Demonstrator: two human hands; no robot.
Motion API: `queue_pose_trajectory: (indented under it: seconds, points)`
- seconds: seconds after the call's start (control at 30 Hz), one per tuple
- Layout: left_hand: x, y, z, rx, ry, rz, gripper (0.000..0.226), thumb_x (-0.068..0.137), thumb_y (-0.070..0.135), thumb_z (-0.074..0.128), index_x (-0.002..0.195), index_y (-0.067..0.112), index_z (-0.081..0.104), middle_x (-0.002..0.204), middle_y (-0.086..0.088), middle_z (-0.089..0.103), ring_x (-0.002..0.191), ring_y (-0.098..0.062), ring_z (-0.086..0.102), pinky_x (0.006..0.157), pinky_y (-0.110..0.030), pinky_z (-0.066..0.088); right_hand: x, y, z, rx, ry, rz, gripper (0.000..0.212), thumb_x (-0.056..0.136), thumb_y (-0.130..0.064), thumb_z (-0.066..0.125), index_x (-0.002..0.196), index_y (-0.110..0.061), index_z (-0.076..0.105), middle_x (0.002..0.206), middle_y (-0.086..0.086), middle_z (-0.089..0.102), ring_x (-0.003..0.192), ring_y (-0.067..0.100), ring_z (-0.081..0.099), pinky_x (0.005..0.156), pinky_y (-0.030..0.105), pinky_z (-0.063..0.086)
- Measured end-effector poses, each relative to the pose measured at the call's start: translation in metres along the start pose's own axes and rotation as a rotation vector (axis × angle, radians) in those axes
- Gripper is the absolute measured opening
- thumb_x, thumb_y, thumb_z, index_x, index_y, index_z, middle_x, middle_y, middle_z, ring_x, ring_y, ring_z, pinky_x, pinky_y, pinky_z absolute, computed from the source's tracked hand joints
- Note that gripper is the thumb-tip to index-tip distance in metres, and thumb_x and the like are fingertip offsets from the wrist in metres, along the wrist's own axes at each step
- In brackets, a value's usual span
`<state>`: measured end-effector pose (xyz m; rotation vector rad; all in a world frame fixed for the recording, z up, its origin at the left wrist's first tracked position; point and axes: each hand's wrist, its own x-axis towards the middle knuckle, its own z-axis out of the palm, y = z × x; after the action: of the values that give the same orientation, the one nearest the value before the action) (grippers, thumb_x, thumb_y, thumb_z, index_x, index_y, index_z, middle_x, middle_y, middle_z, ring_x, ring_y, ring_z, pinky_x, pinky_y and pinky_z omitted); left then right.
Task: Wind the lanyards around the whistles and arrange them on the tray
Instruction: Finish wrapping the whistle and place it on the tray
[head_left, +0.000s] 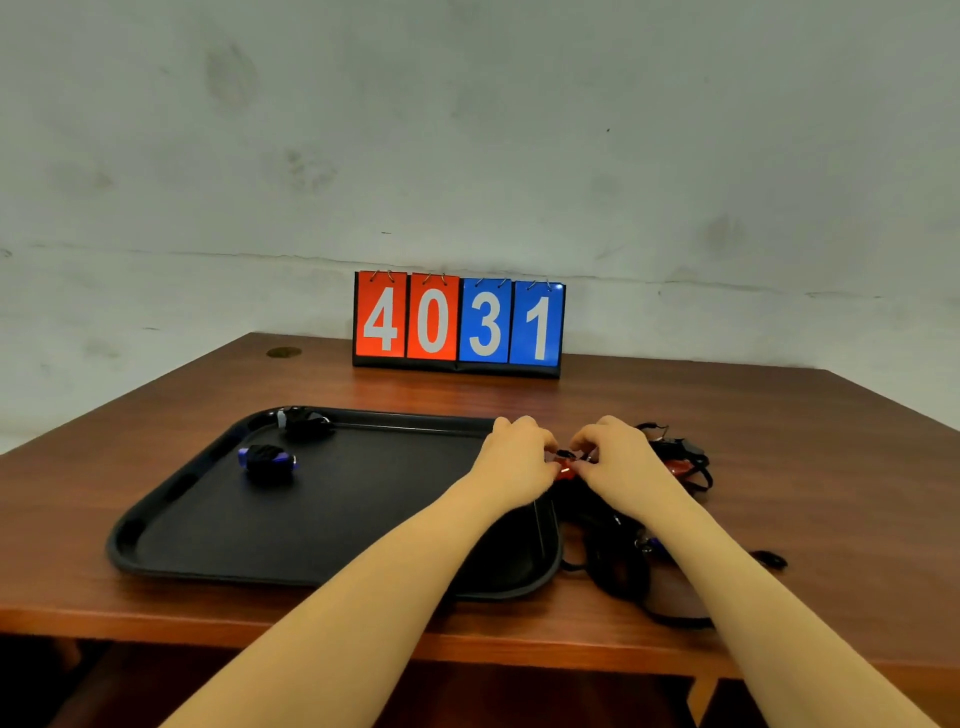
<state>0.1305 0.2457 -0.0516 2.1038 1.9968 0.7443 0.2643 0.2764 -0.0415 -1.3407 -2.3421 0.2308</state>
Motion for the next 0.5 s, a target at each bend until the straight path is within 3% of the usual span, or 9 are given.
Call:
queue_pose_trajectory:
  seconds: [0.17,0.27,0.4,0.5]
  points:
    - [0.011,0.005,0.007,0.098,-0.048,-0.019,0.021,0.088,0.020,0.056,0.102,0.009,0.066,0.112,-0.008,0.053,0.108,-0.028,0.039,0.085,-0.035,0.040,0.003,0.002,0.003,-0.008,-0.032,-0.010,0.028,0.087,-0.007,0.055,0.114,-0.008,0.062,0.116,0.008,0.048,0.096,0.021,0.054,0.080,0.022,0.042]
    - [0.010,0.005,0.009,0.105,-0.014,0.004,0.022,0.090,0.022,0.054,0.104,0.011,0.067,0.108,-0.009,0.058,0.107,-0.028,0.041,0.086,-0.036,0.041,0.005,0.003,0.004,-0.017,-0.019,-0.018,0.024,0.087,-0.008,0.056,0.109,-0.009,0.064,0.115,0.008,0.048,0.095,0.022,0.054,0.080,0.024,0.043]
    - [0.005,0.003,0.007,0.002,0.018,0.032,0.025,0.089,0.029,0.057,0.109,0.015,0.066,0.106,-0.006,0.061,0.106,-0.024,0.043,0.091,-0.039,0.043,0.004,0.008,0.000,-0.021,-0.001,-0.042,0.025,0.087,-0.013,0.058,0.112,-0.014,0.062,0.116,0.006,0.048,0.109,0.022,0.046,0.094,0.030,0.041]
    - [0.004,0.008,0.000,-0.159,0.092,0.044,0.021,0.088,0.024,0.058,0.105,0.016,0.066,0.103,-0.003,0.064,0.103,-0.021,0.052,0.092,-0.041,0.045,0.001,0.010,-0.006,-0.001,0.040,-0.066,0.028,0.087,-0.015,0.057,0.115,-0.018,0.059,0.113,0.004,0.049,0.109,0.021,0.043,0.092,0.030,0.039]
